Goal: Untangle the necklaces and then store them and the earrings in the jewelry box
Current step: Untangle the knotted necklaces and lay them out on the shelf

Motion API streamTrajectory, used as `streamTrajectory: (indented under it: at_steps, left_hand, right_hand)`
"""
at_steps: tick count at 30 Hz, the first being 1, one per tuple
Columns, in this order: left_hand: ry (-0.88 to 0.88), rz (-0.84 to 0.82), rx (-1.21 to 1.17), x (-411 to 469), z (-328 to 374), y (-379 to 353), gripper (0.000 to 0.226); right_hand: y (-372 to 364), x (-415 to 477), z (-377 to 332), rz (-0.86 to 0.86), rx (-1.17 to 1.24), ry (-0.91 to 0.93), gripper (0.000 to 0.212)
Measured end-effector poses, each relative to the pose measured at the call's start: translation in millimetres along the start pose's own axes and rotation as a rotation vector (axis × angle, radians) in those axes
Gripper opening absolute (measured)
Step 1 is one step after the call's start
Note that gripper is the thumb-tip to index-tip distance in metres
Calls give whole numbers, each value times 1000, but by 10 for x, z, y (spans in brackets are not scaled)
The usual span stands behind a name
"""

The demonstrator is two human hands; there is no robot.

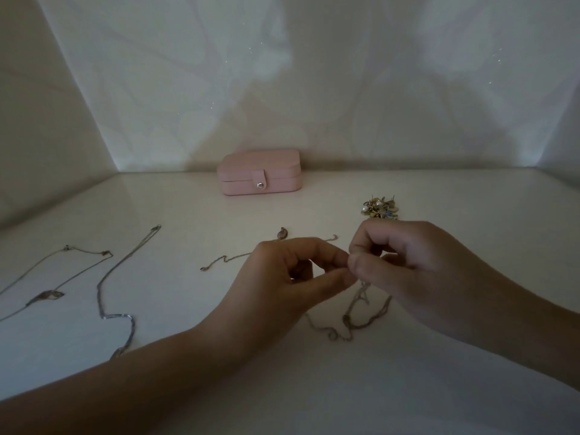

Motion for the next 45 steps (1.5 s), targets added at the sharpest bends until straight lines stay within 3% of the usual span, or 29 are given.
streamTrajectory:
  at_steps: [5,12,17,20,24,27,33,39,42,45]
  left_hand:
    - [30,27,-117,4,-15,3,21]
    - [56,37,-91,16,-6,-15,20]
    - [61,89,-138,43,-34,15,19]
    - [75,88,-143,42,-21,34,18]
    - [71,8,-202,36,-16,38,20]
    - [123,36,-265,47,-4,47,17]
    - [135,105,-156,97,-18,103,22]
    - [173,9,-194,85,1,82,11]
    - [225,14,-238,93,-35,97,15]
    - [256,24,-336,116,-48,140,18]
  right_hand:
    - [29,12,-65,70,10,53,16]
    - [42,25,-2,81,84,-30,4]
    - [35,15,56,53,47,-23,19]
    - [44,17,49,66,55,-42,8]
    - [59,28,-7,37,2,-13,16]
    - [63,38,-1,27,11,-23,14]
    - [35,52,83,-86,504,-267,13]
    - [7,110,177,-245,838,-379,6]
    - [52,127,191,-271,1107,-372,26]
    - [111,145,212,-233,1161,-328,31]
Point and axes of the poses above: each hand's wrist, its own x-axis towards the middle knuckle, its own y-axis out of the back of the hand, z = x × y, the point moved 1 cm from there along x, towards the middle knuckle, and after that the axes turned 2 degrees about -z, right-handed, at the moved point
